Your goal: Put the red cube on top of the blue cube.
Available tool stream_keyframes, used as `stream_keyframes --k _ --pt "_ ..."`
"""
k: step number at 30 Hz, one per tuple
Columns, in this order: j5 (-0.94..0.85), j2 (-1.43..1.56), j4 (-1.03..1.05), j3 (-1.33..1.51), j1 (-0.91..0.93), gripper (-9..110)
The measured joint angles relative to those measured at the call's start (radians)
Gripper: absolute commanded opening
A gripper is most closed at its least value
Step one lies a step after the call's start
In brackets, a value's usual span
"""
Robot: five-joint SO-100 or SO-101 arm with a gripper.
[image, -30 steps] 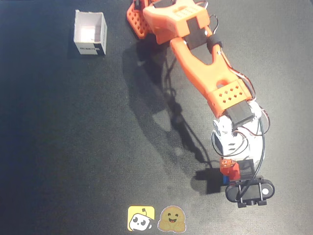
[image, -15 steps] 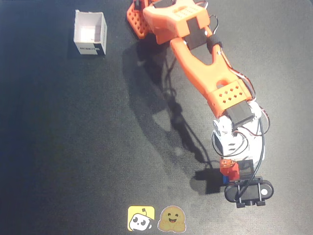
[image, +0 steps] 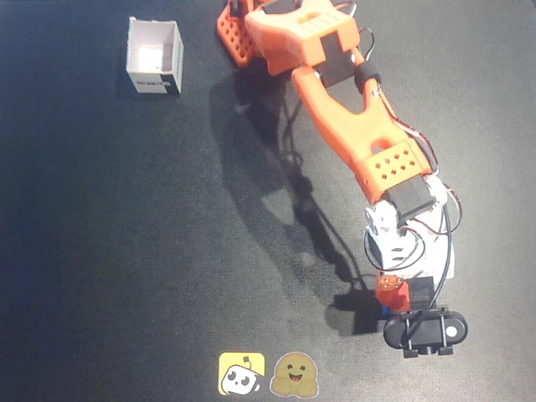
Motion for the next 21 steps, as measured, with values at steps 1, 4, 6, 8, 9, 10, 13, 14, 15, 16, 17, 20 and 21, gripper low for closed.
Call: stream_keyframes --k 1,4,6,8,9,10,13,14,15,16,17,20,21 --pt "0.0 0.0 0.0 0.0 0.0 19" --pt "0.0 0.0 0.0 0.0 0.0 19" --pt "0.0 0.0 0.0 0.0 0.0 19" --pt "0.0 0.0 0.0 0.0 0.002 19" --pt "0.0 0.0 0.0 0.0 0.002 19" --pt "0.003 0.0 0.0 0.0 0.002 19" --pt "0.006 0.0 -0.002 0.0 0.002 19" --pt "0.006 0.0 -0.005 0.0 0.002 19" --pt "0.006 0.0 -0.006 0.0 0.002 19" --pt "0.006 0.0 -0.006 0.0 0.002 19" --pt "0.009 0.0 -0.006 0.0 0.002 19" --pt "0.012 0.0 -0.006 0.0 0.002 19" --pt "0.012 0.0 -0.006 0.0 0.003 19"
